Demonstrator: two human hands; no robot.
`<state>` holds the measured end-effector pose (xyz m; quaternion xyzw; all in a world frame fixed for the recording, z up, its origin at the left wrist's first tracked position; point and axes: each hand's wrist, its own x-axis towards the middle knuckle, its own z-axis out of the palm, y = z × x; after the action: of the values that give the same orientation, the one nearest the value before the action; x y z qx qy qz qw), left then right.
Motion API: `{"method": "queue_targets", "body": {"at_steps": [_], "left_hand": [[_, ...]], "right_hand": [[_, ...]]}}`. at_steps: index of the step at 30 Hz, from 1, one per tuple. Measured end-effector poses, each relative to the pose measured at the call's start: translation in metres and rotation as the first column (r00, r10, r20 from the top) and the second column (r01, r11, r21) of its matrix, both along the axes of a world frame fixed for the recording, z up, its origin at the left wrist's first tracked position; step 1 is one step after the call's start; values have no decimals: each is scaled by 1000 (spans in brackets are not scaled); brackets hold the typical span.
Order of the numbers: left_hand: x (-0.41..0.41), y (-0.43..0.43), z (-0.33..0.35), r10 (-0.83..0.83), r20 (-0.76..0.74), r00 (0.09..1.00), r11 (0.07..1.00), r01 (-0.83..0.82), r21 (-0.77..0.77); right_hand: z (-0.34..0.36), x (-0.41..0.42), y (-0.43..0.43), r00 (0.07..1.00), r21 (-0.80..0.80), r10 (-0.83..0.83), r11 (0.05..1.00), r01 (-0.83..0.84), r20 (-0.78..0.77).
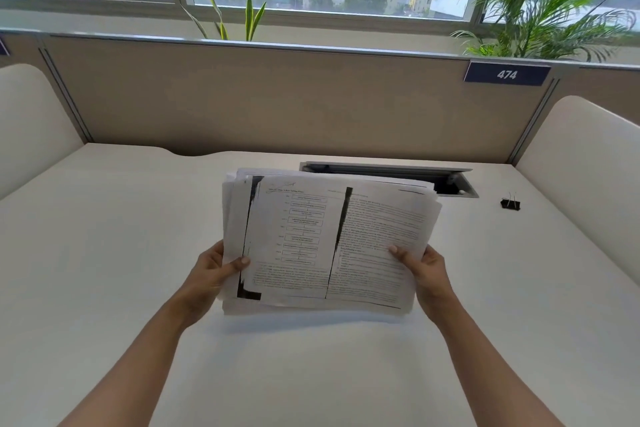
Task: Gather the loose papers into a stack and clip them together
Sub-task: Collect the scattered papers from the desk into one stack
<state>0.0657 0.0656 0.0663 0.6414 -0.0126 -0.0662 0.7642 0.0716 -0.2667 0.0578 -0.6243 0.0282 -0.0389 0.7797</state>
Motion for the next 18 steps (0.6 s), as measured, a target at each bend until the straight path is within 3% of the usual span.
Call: {"method": "queue_targets", "body": {"at_steps": [7, 18], "left_hand": [[2, -6, 7, 2, 72, 997, 997, -8, 76], [0, -13, 15, 30, 149, 988, 998, -38, 49]], "right_hand": [[5, -4, -5, 996, -99, 90, 991, -86, 28], [8, -5, -9, 992, -92, 110, 990, -104, 62]]}}
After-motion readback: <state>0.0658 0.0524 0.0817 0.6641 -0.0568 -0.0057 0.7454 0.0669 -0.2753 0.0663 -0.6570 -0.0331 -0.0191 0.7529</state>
